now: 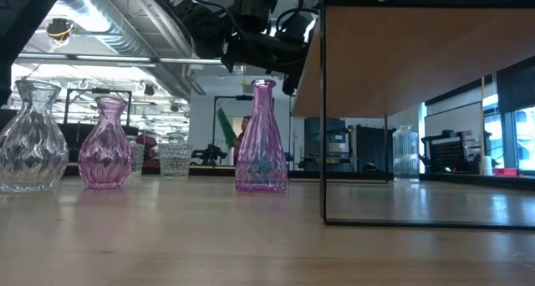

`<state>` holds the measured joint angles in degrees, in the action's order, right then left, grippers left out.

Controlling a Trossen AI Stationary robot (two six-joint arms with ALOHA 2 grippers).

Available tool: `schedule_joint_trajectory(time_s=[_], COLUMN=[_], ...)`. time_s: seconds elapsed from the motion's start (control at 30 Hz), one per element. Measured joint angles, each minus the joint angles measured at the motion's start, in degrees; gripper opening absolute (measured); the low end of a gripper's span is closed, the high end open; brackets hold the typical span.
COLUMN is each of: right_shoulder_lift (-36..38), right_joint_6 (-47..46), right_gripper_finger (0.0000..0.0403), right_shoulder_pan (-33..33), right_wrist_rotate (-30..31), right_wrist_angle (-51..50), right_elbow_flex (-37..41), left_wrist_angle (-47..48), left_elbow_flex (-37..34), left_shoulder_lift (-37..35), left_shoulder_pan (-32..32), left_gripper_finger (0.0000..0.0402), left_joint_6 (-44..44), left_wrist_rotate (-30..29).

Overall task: Sort vases onto shelf
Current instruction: Put the blue vase on the shelf

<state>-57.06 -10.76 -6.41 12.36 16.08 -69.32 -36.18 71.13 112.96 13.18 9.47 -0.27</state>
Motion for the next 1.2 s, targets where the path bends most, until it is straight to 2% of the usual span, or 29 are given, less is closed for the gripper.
schedule_joint_trajectory(time_s=[0.2, 0.53, 1.07, 1.2], right_shoulder_lift=[0.0, 0.0, -0.02, -0.04], right_joint_6=[-0.4, -4.02, -6.86, -6.99], right_gripper_finger=[0.0001, 0.0001, 0.0001, 0.0001], right_shoulder_pan=[0.02, 0.02, 0.02, 0.01], right_wrist_rotate=[-0.04, -0.07, -0.04, -0.04], right_wrist_angle=[0.0, -1.6, -2.64, -2.69], right_elbow_flex=[0.0, 0.0, 0.0, 0.0], left_wrist_angle=[0.9, 0.62, 0.63, 0.94], left_elbow_flex=[0.0, 0.0, 0.0, 0.0], left_shoulder_lift=[-0.6, -0.59, -0.58, -0.58], left_shoulder_pan=[-0.88, -1.35, -2.06, -2.26], left_gripper_finger=[0.0328, 0.0328, 0.0328, 0.0328], left_joint_6=[-4.93, -5.16, 6.3, 6.44], left_wrist_rotate=[-2.24, -3.17, -1.17, -1.12])
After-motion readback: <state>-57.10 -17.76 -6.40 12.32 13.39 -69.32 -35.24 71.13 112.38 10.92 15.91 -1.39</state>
